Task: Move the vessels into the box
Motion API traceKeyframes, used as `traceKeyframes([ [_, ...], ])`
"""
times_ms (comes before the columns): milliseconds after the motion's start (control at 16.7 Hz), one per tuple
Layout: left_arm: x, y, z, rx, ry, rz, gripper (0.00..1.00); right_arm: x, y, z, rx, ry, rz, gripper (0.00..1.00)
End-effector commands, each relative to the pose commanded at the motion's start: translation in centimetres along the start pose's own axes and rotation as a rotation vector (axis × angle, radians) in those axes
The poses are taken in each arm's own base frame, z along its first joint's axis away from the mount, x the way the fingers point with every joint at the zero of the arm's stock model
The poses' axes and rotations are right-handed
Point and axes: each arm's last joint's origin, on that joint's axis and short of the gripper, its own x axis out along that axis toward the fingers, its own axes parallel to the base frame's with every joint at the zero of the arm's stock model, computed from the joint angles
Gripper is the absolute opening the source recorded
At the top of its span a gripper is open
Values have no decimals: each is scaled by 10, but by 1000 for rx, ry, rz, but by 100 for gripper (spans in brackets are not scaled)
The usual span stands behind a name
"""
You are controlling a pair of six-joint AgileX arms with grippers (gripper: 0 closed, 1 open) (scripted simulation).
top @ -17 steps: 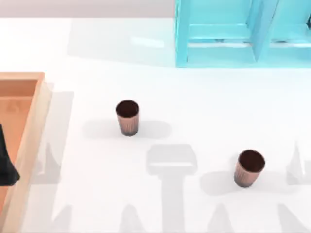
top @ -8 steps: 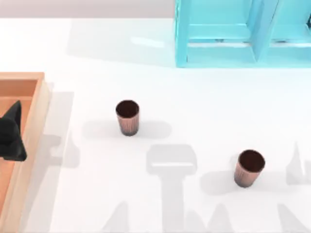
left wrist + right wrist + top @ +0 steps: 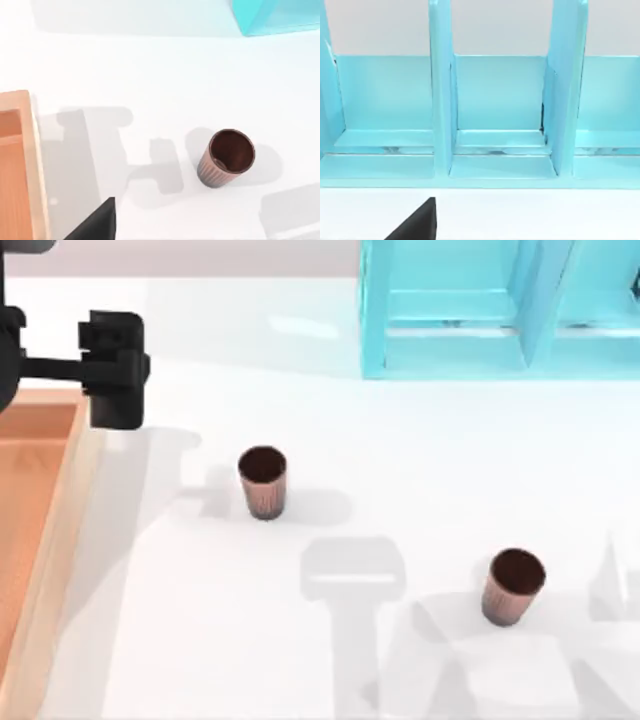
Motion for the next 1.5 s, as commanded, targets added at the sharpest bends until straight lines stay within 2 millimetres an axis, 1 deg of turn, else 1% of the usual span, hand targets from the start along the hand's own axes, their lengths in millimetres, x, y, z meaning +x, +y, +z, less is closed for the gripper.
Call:
traceKeyframes([
  [180,30,-25,40,-7,183,-15,100,0,0,0,0,0,0,100],
  [300,57,-42,60,-16,300,-8,100,0,0,0,0,0,0,100],
  [420,86,-58,73,-28,408,11,100,0,0,0,0,0,0,100],
  [540,115,-71,81,-43,504,38,100,0,0,0,0,0,0,100],
  [780,168,-89,83,-79,653,104,100,0,0,0,0,0,0,100],
  [900,190,-94,81,-99,709,139,100,0,0,0,0,0,0,100],
  [1080,218,-95,75,-131,772,189,100,0,0,0,0,0,0,100],
  [1260,238,-94,69,-159,813,227,100,0,0,0,0,0,0,100],
  [1380,245,-92,67,-170,826,240,100,0,0,0,0,0,0,100],
  [1500,247,-92,67,-173,829,244,100,0,0,0,0,0,0,100],
])
